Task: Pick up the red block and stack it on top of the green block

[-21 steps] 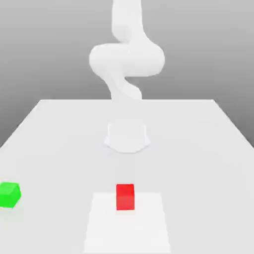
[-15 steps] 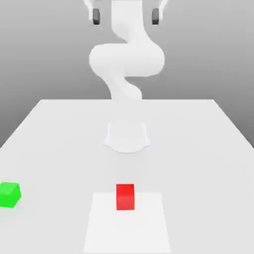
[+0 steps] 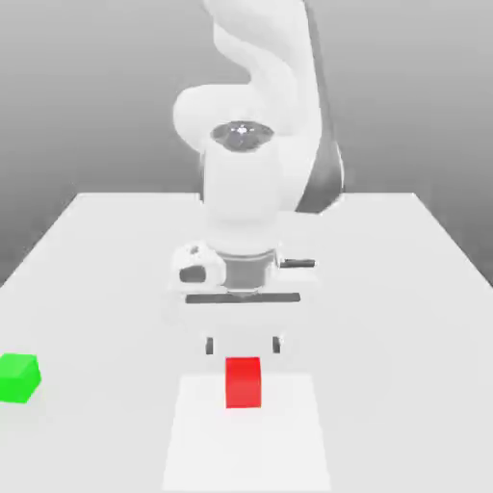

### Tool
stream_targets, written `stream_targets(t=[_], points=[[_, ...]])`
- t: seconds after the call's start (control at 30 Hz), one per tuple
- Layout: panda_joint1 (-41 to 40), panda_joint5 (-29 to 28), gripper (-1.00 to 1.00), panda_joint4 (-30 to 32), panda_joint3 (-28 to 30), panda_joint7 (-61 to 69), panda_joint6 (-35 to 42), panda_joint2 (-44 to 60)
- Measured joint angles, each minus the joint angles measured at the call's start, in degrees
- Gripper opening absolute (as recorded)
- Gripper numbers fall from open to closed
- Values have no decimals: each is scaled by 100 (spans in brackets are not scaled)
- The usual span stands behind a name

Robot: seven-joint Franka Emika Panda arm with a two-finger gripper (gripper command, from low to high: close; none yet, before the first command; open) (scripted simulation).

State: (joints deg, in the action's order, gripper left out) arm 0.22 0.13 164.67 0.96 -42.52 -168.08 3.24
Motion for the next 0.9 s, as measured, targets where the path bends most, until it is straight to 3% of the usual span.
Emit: stream_targets(t=[0.1,0.13,0.37,0.6,0.9], points=[[-40,47,0,-76,-51,38,-544,634],[-47,55,-100,-94,-60,45,-662,772],[-56,33,-100,-94,-69,26,-661,771],[-21,-28,-100,92,-12,-16,469,-544],[-1941,200,-100,-1232,995,1685,1429,-155]])
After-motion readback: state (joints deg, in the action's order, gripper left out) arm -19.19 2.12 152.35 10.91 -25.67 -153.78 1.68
